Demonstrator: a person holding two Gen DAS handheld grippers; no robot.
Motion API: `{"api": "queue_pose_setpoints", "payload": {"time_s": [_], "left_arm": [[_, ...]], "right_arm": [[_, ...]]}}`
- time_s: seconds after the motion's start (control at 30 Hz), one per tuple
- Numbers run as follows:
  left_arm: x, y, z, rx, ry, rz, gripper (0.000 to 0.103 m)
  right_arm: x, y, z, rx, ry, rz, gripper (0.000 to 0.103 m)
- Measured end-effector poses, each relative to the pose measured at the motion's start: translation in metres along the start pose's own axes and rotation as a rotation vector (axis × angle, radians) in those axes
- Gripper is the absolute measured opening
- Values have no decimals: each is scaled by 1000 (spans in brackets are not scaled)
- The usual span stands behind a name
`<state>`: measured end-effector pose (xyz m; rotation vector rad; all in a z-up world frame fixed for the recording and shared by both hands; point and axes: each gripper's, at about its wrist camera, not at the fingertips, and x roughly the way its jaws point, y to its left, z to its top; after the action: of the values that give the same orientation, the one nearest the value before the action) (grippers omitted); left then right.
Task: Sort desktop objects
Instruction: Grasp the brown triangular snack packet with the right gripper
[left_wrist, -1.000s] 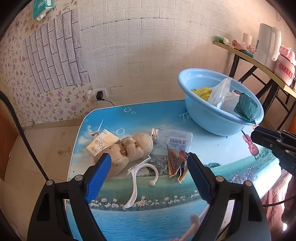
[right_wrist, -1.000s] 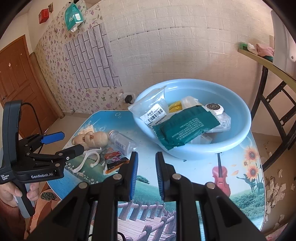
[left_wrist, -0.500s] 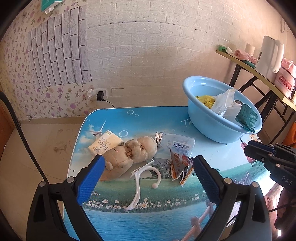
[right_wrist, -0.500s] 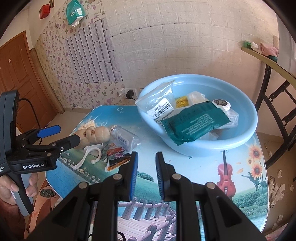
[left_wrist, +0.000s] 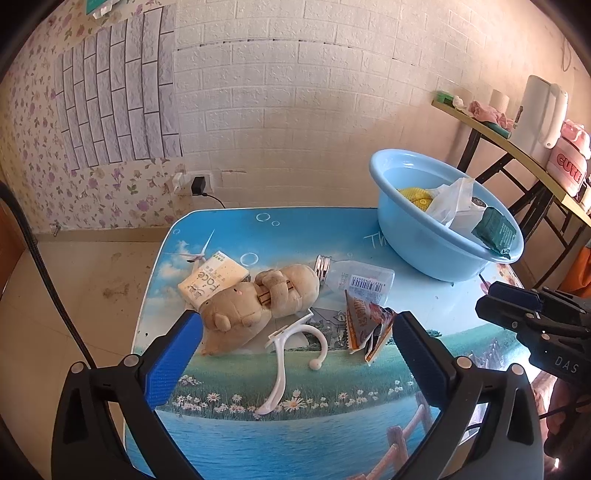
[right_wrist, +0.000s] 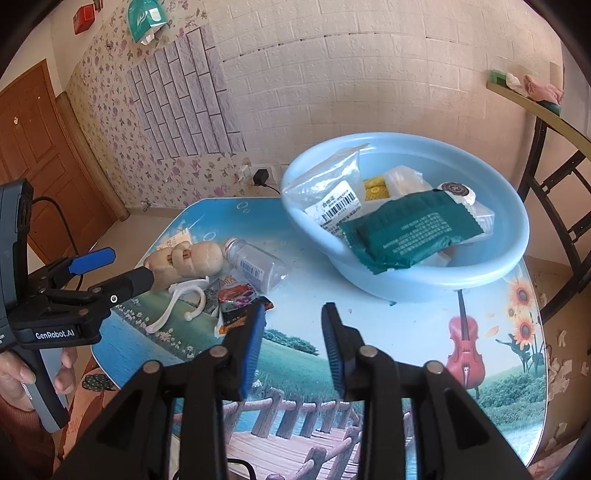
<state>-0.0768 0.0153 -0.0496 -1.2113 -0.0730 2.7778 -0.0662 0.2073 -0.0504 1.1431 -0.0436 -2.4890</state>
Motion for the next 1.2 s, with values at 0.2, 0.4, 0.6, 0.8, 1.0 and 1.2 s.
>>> {"api": "queue_pose_setpoints", "payload": {"time_s": [0.2,0.4,0.6,0.8,1.0,1.2], "left_arm": [[-1,3,-1,-7,-3,-2,103],[-4,2,-1,14,-16,2,103],[-5,6,-1,9,-22,0,103],[-4,11,-5,9,-18,2,103],[2,18,-12,-2,4,6,103],[9,26,-16,-17,18,8,103]], "right_arm": [[3,2,-1,2,13,3,37],[6,5,-2,-9,18,7,38],[8,5,-3,-11,29,13,41],[14,7,-5,-10,54,26,42],[22,10,-8,-12,81,37,42],[31,11,-10,-8,103,41,42]]}}
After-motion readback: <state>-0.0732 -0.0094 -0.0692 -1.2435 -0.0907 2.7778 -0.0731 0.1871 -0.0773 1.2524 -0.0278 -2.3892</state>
